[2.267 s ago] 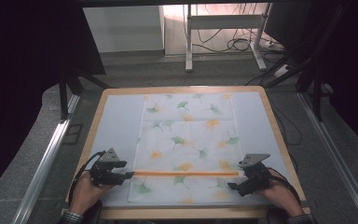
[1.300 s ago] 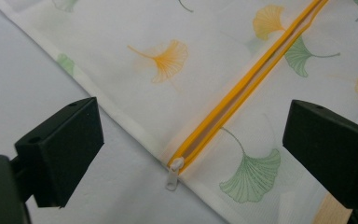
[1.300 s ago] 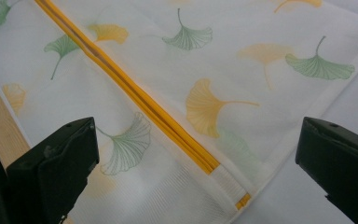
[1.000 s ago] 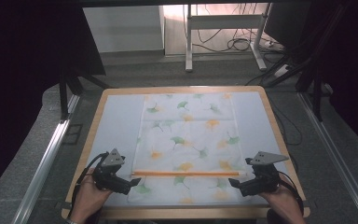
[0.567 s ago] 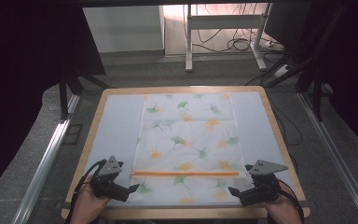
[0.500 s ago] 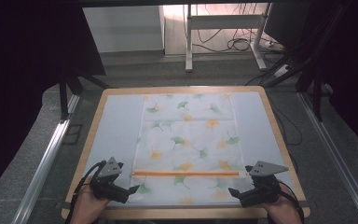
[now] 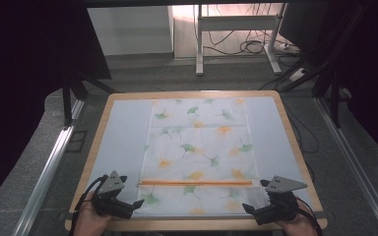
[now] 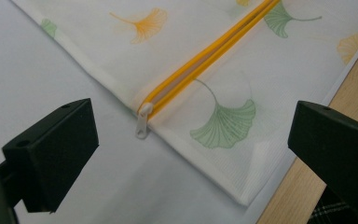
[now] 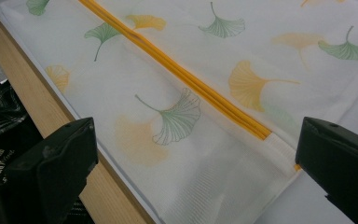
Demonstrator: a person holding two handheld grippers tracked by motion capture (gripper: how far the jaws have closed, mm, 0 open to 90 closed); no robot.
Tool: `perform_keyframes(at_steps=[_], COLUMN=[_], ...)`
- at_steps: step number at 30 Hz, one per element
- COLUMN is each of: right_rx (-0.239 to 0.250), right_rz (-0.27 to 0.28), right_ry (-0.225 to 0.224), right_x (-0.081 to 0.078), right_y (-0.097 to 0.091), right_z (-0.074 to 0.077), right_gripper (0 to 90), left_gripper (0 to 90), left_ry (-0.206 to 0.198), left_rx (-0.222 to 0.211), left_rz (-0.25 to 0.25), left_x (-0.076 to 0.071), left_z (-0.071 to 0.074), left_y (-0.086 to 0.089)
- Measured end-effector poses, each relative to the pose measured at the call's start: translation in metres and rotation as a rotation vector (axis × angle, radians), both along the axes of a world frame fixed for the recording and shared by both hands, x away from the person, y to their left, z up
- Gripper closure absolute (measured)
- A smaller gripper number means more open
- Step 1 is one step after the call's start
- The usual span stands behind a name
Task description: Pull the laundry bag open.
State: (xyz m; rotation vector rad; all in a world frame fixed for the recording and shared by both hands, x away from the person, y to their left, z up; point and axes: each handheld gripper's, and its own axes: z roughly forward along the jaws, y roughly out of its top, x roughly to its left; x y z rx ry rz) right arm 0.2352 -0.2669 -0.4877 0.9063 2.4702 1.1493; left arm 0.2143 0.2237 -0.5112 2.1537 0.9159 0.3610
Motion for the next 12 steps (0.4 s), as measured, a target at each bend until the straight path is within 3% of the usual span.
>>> perform_keyframes(at_steps=[12], right_rx=[0.032], right_rz=[-0.008], right_ry=[-0.006], right_x=[-0.0015], right_y=[-0.0054], right_z=[-0.0003], right_gripper=[0.0], left_gripper=[1.3], left_ry=[0.018], left_rx=[0.023], left_rz=[0.006], left_x=[-0.0001], left_z=[-0.0046], left_y=[0.0005])
